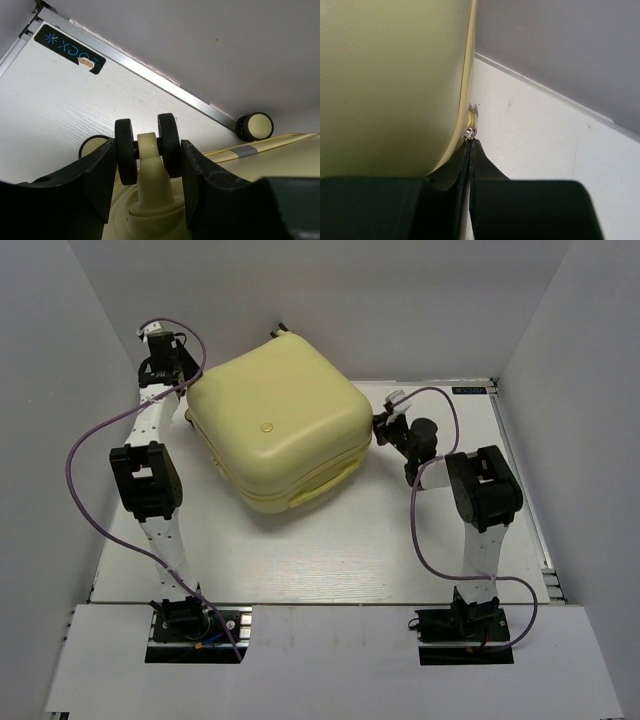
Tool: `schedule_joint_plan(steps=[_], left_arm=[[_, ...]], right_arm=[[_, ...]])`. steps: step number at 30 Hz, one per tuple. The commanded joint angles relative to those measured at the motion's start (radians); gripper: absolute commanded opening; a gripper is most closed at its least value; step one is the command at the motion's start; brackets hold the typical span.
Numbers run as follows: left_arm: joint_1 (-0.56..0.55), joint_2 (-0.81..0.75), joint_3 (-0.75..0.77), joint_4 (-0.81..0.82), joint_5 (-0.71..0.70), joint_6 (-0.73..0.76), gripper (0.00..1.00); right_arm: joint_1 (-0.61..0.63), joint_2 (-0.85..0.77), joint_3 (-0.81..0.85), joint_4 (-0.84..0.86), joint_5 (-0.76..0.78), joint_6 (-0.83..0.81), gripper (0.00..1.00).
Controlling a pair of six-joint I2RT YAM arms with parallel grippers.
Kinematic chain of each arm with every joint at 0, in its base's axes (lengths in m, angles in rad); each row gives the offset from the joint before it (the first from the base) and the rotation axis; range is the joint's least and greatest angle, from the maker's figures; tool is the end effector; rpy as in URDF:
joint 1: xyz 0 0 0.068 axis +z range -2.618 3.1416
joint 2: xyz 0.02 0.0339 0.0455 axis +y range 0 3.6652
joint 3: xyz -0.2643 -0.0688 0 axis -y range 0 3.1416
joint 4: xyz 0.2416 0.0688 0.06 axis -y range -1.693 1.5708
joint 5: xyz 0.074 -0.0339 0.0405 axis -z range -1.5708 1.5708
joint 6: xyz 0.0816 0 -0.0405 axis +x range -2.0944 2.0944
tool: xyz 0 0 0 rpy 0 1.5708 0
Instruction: Pack the luggage
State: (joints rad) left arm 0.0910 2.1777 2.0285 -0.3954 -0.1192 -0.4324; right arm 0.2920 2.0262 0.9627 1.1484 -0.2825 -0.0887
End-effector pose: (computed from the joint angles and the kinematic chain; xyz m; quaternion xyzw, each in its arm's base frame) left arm 0.5480 0.0598 0.2737 -0.2532 0.8325 -0.0321 0.4917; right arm 0.4319 0.1536 0.1818 -0.2285 0.6380 0.1687 0.7157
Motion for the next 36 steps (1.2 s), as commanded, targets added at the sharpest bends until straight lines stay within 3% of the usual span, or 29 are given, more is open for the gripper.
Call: schedule_joint_plan(steps=[1, 7, 10, 15, 18, 20, 24, 25, 26, 27, 28, 29, 30, 32, 36], left_arm=[[-0.002, 0.114, -0.082, -0.221, 0.124, 0.027, 0.00], [0.009, 0.143, -0.060, -0.217, 0.124, 0.049, 0.00], [0.006, 0.156, -0.045, -0.221, 0.128, 0.050, 0.00], [0.009, 0.175, -0.024, -0.224, 0.148, 0.058, 0.00], [0.006, 0.177, -0.021, -0.229, 0.182, 0.060, 0.00], [0.004, 0.114, -0.076, -0.227, 0.185, 0.057, 0.00], [0.006, -0.031, -0.261, -0.189, 0.135, 0.052, 0.00], [0.006, -0.057, -0.289, -0.186, 0.130, 0.049, 0.00], [0.009, -0.121, -0.351, -0.184, 0.128, 0.043, 0.04], [0.009, -0.143, -0.362, -0.207, 0.127, 0.038, 0.53], [0.006, -0.171, -0.363, -0.226, 0.054, 0.032, 0.83], [0.009, -0.194, -0.340, -0.322, 0.018, 0.008, 1.00], [0.013, -0.206, -0.321, -0.359, -0.082, 0.006, 1.00], [0.015, -0.239, -0.260, -0.472, -0.141, -0.003, 1.00], [0.047, -0.357, -0.133, -0.710, -0.348, -0.012, 1.00]], right_arm=[[-0.054, 0.051, 0.189, 0.031, -0.136, -0.019, 0.00], [-0.071, 0.181, 0.444, -0.154, -0.565, -0.005, 0.00], [-0.057, 0.282, 0.602, -0.213, -0.607, 0.009, 0.00], [-0.027, 0.495, 0.877, -0.171, -0.580, 0.177, 0.00], [-0.007, 0.497, 0.830, -0.060, -0.557, 0.288, 0.00], [-0.002, 0.378, 0.621, -0.003, -0.489, 0.259, 0.00], [-0.010, 0.217, 0.446, -0.044, -0.359, 0.182, 0.01], [-0.016, 0.179, 0.433, -0.064, -0.296, 0.199, 0.20], [-0.017, 0.149, 0.400, -0.075, -0.267, 0.207, 0.58], [-0.027, 0.135, 0.384, -0.084, -0.200, 0.260, 0.70], [-0.036, 0.099, 0.366, -0.084, -0.176, 0.267, 0.90], [-0.042, 0.062, 0.305, -0.090, -0.156, 0.277, 0.90], [-0.054, -0.014, 0.273, -0.111, -0.138, 0.321, 0.90], [-0.062, -0.072, 0.236, -0.148, -0.094, 0.322, 0.90], [-0.091, -0.271, 0.137, -0.494, 0.043, 0.334, 0.90]])
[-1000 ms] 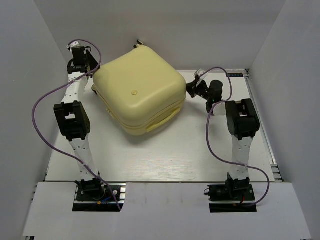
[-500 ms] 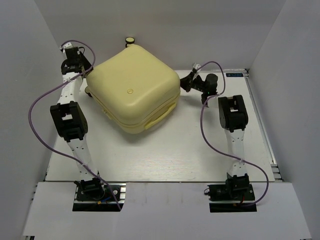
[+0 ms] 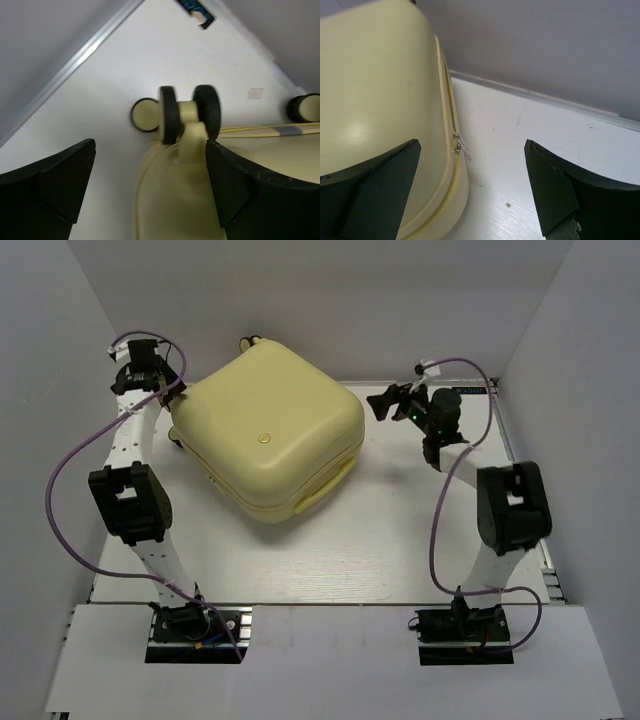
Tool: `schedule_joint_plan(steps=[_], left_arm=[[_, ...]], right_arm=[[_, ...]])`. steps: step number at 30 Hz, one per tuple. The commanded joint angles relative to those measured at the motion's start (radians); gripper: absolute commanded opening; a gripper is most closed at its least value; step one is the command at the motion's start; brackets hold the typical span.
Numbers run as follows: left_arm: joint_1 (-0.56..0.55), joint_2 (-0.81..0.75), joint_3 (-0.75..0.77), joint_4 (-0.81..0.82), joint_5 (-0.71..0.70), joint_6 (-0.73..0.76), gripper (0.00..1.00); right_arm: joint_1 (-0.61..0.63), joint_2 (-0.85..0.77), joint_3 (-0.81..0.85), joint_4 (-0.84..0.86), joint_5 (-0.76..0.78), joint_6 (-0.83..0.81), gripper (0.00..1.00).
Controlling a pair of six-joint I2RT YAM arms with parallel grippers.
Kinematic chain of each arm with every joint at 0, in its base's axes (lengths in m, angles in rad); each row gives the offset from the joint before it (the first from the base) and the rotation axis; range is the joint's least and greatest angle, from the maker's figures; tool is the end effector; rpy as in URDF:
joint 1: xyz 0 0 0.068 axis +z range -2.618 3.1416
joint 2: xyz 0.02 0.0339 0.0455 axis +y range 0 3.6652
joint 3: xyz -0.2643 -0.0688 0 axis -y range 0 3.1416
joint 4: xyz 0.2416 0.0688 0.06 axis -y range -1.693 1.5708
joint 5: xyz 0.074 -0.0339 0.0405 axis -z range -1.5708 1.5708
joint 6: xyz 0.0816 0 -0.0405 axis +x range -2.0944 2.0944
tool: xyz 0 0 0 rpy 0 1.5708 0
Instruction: Pack the luggage
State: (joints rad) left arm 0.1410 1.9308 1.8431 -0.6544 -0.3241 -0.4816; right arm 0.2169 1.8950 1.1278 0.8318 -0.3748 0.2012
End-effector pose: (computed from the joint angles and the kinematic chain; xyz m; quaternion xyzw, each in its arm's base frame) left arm 0.4623 0.0919 0.2972 -0.3385 0.8401 0.0782 0.4166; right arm 0.4520 0.1302 0.2492 -0.1412 0.6708 0.2734 0.6748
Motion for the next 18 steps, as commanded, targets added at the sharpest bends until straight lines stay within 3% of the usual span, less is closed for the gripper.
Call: schedule_joint_plan(steps=[1, 4, 6, 8, 13, 18], left_arm=[[0.017, -0.122, 0.070, -0.491, -0.176, 0.025, 1.00], [0.061, -0.211, 0.125, -0.653, -0.182, -0.015, 1.00], [0.062, -0.326, 0.070, -0.695, -0.150, 0.026, 1.00], [0.058, -0.446, -0.044, -0.685, -0.055, 0.076, 1.00], [0.055, -0.818, -0.416, -0.617, 0.003, 0.037, 1.00], [0.055, -0.944, -0.505, -0.602, 0.069, 0.012, 1.00]], right_arm=[[-0.017, -0.233, -0.036, -0.228, 0.157, 0.049, 0.90], [-0.025, -0.342, 0.041, -0.694, 0.238, 0.060, 0.90], [-0.028, -0.397, 0.084, -0.930, 0.247, 0.061, 0.90], [-0.025, -0.430, 0.066, -0.982, 0.244, 0.043, 0.90], [-0.024, -0.605, -0.071, -0.968, 0.246, 0.058, 0.90], [-0.022, -0.663, -0.086, -1.010, 0.290, 0.033, 0.90]])
